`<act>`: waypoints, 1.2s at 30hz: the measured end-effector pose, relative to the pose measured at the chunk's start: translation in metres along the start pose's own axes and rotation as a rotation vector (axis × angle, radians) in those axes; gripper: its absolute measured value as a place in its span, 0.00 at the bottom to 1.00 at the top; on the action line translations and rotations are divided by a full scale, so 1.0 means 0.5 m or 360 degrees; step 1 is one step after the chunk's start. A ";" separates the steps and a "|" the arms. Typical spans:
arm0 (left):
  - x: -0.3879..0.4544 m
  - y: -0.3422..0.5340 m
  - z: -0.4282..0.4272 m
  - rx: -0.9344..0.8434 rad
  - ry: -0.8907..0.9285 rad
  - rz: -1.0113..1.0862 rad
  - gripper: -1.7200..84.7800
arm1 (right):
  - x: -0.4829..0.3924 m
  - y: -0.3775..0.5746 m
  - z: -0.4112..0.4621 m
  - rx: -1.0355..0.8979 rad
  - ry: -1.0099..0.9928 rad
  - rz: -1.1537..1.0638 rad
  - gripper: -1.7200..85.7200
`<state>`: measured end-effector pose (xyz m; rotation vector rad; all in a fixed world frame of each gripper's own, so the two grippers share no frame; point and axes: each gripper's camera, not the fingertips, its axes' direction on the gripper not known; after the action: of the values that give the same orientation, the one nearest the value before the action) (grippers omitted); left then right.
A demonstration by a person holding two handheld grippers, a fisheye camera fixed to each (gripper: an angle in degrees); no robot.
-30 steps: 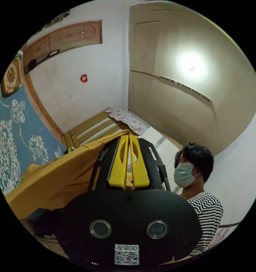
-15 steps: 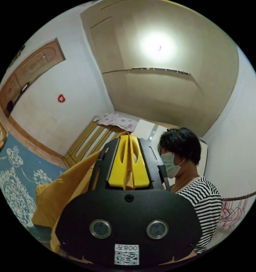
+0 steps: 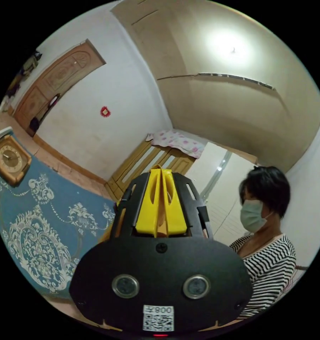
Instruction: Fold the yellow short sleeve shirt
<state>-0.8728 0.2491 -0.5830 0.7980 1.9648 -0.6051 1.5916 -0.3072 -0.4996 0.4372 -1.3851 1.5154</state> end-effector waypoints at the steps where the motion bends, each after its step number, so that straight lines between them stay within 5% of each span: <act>1: -0.049 -0.018 0.029 -0.0035 -0.0047 -0.0031 0.02 | 0.061 -0.016 0.036 -0.0038 0.0052 0.0033 0.02; 14: -0.675 -0.064 0.338 -0.0421 -0.0695 -0.0688 0.08 | 0.835 -0.081 0.543 -0.0778 0.0836 0.0492 0.02; 19: -0.798 -0.013 0.347 -0.0528 -0.0710 -0.0743 0.10 | 1.070 -0.008 0.632 -0.0926 0.1043 0.0604 0.02; 36: -0.890 0.165 0.297 -0.1192 -0.1014 -0.0795 0.13 | 1.262 0.410 0.551 -0.1263 0.0818 0.0640 0.08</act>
<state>-0.5582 0.0732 -0.2714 -0.3327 1.5801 -0.2931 1.0497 -0.2602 -0.0302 -0.7084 -1.5528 1.1214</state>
